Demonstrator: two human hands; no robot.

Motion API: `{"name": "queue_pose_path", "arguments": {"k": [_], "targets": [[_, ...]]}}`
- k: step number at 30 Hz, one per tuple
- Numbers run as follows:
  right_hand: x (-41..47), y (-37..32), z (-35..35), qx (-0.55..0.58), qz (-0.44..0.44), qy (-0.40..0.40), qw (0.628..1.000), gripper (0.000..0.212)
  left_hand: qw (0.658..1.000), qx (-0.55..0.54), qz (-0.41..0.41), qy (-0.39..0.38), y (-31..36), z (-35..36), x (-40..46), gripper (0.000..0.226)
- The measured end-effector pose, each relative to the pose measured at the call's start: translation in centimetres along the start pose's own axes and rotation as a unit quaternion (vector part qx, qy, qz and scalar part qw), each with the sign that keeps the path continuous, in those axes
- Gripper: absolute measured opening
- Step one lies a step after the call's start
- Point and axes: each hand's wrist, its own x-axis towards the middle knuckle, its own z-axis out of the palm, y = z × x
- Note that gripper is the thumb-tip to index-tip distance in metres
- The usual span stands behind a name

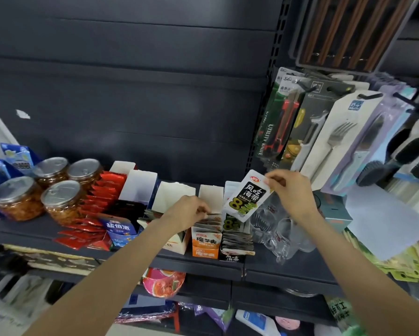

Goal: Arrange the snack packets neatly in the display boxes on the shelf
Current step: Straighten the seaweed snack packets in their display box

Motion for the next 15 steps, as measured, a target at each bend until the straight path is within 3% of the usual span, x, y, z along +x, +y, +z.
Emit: {"name": "queue_pose_path", "arguments": {"k": [5, 15], "targets": [[0.0, 0.8, 0.6, -0.006, 0.0, -0.016, 1.0, 0.01, 1.0, -0.009, -0.002, -0.001, -0.1, 0.0, 0.6, 0.023], [0.3, 1.6, 5.3, -0.061, -0.016, -0.175, 0.982, 0.021, 1.0, -0.01, 0.002, -0.011, -0.5, 0.1, 1.2, 0.023]]}}
